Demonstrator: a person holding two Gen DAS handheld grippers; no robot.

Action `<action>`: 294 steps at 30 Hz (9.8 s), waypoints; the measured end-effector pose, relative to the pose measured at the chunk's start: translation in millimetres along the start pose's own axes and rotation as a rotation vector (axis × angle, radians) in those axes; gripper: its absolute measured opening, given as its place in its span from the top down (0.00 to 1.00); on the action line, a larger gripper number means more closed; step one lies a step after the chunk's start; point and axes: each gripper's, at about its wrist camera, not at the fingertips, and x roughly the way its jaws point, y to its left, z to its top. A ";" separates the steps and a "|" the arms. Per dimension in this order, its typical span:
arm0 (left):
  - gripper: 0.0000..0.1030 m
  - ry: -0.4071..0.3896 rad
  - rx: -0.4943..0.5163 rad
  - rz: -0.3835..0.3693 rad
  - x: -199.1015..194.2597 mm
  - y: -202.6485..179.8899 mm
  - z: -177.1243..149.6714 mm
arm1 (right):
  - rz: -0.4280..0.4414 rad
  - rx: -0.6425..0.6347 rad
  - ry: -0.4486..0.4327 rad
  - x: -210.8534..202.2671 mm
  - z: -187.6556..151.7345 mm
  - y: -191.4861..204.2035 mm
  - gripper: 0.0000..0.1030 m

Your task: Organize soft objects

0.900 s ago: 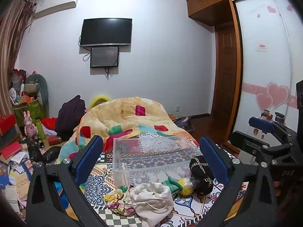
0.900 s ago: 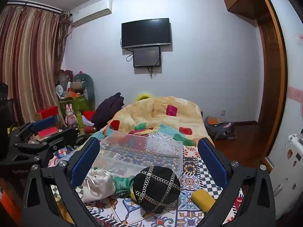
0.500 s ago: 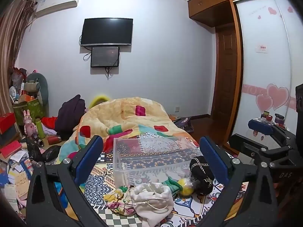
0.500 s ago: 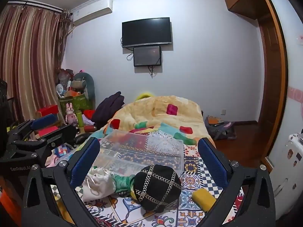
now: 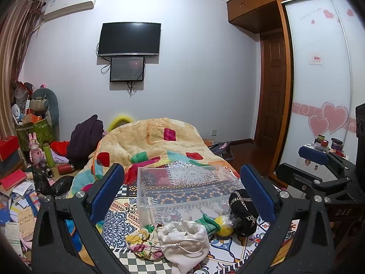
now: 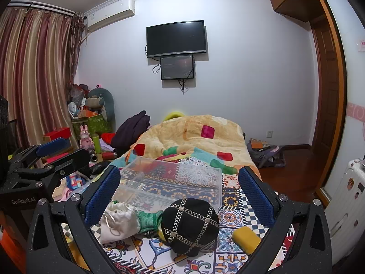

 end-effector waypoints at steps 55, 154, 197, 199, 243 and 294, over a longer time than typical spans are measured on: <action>0.00 -0.003 0.007 0.008 -2.3 -1.3 -0.2 | 0.017 0.009 0.007 2.1 -1.4 4.7 0.00; 0.73 0.232 -0.019 -0.052 93.6 39.2 -14.4 | 0.047 0.078 0.204 71.1 -7.4 -38.2 0.90; 0.73 0.305 -0.006 -0.071 128.4 38.3 -13.4 | 0.017 0.085 0.246 74.9 -7.5 -52.9 0.88; 0.73 0.319 -0.008 -0.077 134.9 38.2 -12.1 | 0.030 0.087 0.224 83.7 -0.5 -51.0 0.88; 0.24 0.327 0.007 -0.097 114.2 38.3 -4.5 | 0.059 0.022 0.281 98.4 4.7 -26.4 0.39; 0.82 0.489 0.042 -0.003 77.8 52.1 -108.5 | 0.075 0.193 0.463 69.5 -79.5 -43.9 0.74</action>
